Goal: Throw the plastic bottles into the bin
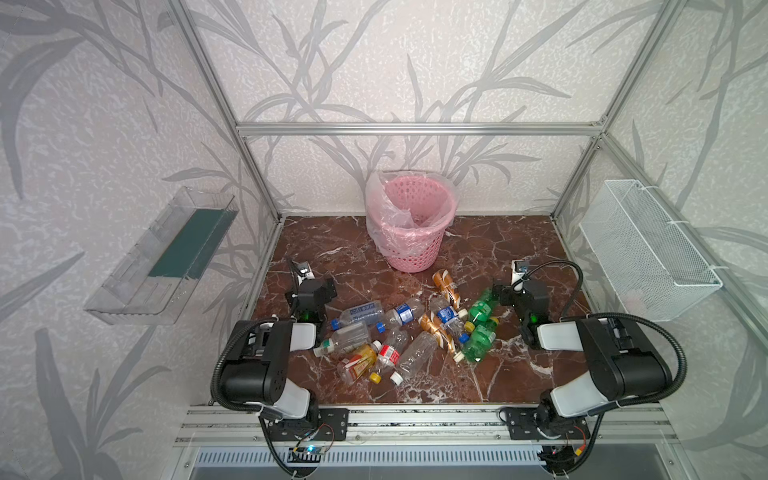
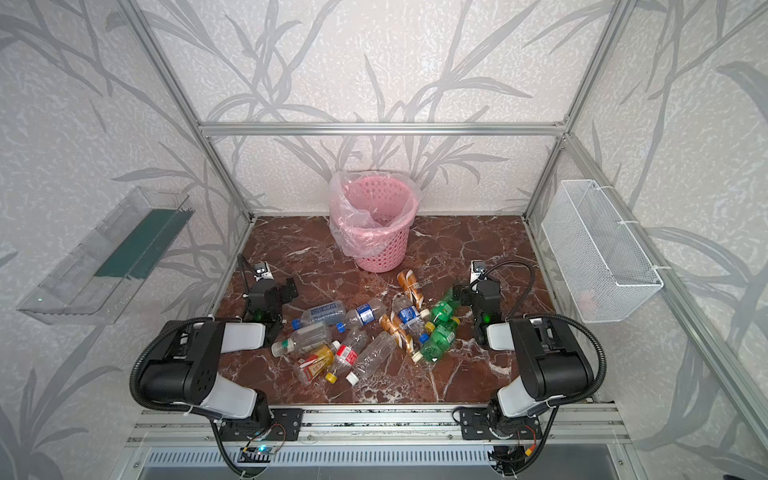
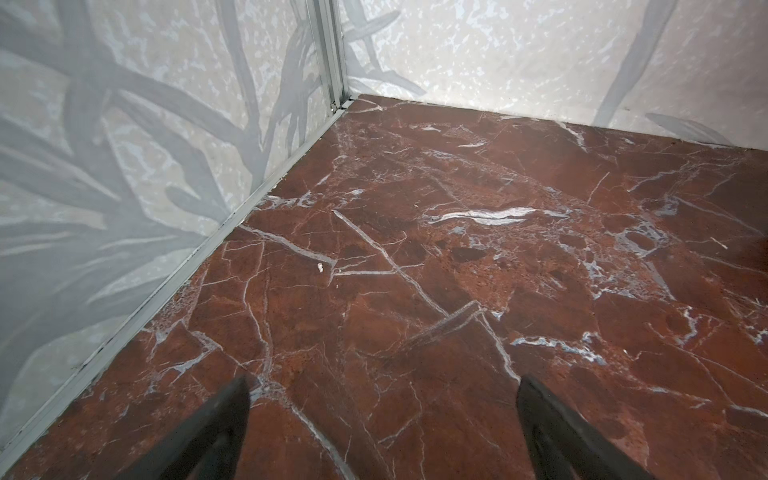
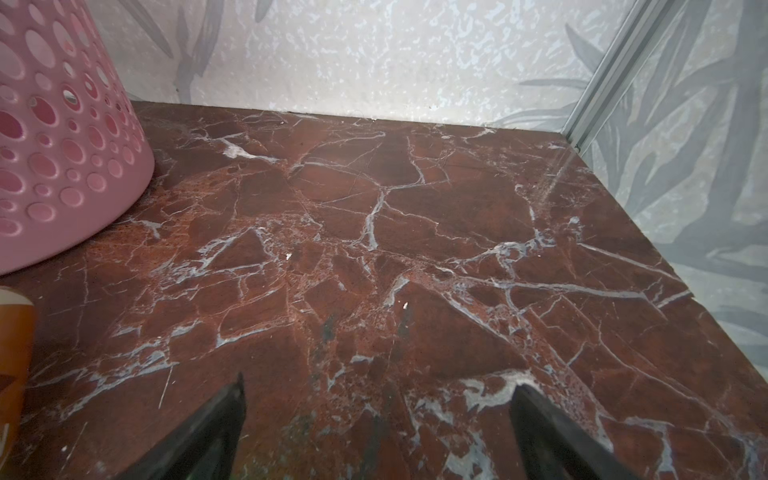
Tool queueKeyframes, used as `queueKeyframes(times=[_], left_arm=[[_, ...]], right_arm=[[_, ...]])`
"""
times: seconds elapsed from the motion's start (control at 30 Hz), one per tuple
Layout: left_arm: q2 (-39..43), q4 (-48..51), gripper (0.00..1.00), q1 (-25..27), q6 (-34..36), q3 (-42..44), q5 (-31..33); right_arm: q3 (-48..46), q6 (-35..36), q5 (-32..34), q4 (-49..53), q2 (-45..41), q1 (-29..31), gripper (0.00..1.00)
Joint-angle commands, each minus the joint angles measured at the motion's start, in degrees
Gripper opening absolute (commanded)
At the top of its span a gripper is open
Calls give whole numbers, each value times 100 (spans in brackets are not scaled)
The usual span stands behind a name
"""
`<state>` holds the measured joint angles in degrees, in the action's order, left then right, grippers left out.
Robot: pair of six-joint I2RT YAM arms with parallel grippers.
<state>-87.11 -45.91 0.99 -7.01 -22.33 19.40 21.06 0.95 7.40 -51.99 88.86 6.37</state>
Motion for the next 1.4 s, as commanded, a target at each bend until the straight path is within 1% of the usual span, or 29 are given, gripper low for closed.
queueKeyframes(times=[0.0, 1.37], left_arm=[[-14, -139, 100, -21, 126, -52, -1], [-2, -170, 99, -21, 130, -37, 6]], right_arm=[[85, 6, 47, -102, 53, 13, 99], [46, -51, -68, -123, -41, -55, 99]])
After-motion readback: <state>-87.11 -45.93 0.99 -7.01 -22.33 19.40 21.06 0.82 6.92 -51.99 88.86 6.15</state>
